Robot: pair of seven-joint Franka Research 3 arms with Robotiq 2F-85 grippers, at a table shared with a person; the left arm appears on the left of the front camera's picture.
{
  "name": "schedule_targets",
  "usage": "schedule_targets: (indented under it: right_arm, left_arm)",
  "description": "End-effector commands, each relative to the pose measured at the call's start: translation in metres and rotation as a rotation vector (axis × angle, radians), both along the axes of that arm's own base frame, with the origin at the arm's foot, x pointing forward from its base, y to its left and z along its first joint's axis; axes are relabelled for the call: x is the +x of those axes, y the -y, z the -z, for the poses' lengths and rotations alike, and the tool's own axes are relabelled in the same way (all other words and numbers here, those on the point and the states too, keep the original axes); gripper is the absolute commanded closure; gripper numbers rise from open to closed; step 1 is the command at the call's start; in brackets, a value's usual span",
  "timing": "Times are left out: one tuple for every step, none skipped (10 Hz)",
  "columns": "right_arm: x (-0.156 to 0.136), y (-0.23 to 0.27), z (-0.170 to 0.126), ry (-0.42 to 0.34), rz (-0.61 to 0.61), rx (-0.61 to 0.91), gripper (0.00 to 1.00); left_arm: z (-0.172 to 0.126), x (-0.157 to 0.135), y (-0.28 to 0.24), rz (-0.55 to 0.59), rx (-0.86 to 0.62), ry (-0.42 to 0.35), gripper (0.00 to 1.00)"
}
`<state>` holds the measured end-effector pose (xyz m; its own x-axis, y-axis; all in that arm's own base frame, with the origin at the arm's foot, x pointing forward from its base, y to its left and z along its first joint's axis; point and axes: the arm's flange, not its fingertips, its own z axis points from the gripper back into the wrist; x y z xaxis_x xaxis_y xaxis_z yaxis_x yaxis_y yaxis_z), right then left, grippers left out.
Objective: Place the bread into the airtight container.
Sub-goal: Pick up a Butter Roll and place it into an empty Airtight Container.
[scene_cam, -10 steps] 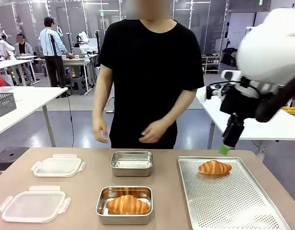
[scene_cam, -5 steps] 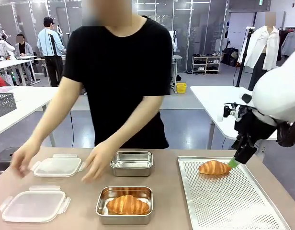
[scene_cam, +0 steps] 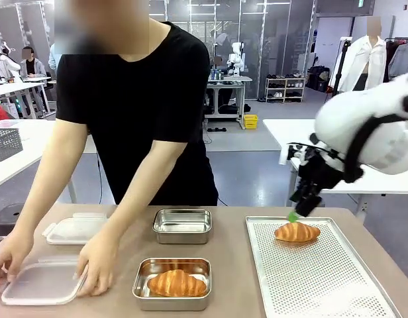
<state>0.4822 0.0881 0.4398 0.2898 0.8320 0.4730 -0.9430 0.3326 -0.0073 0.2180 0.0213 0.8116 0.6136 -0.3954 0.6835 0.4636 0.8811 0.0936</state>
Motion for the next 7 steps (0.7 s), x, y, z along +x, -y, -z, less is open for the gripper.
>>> schedule_targets:
  right_arm:
    - [0.027, -0.009, 0.008, -0.033, -0.052, 0.055, 0.0]
    - [0.028, -0.007, 0.007, -0.032, -0.05, 0.087, 0.0]
    - [0.03, -0.005, 0.011, -0.05, -0.031, 0.068, 0.0]
    - [0.027, 0.001, 0.01, -0.045, -0.02, 0.081, 0.0]
    - [0.01, 0.028, -0.004, 0.003, 0.031, 0.118, 0.0]
    - [-0.023, 0.08, -0.023, 0.07, 0.127, 0.168, 0.0]
    - [-0.063, 0.139, -0.036, 0.106, 0.294, 0.192, 0.0]
  left_arm:
    - [-0.001, 0.0, 0.001, 0.0, 0.002, 0.001, 0.0]
    - [-0.001, 0.0, 0.001, 0.0, 0.002, 0.001, 0.0]
    - [-0.001, 0.0, 0.001, 0.0, 0.002, 0.001, 0.0]
    - [-0.001, 0.0, 0.001, 0.0, 0.002, 0.001, 0.0]
    - [-0.001, 0.0, 0.001, 0.0, 0.002, 0.001, 0.0]
    - [-0.001, 0.0, 0.001, 0.0, 0.002, 0.001, 0.0]
    - [-0.001, 0.0, 0.001, 0.0, 0.002, 0.001, 0.0]
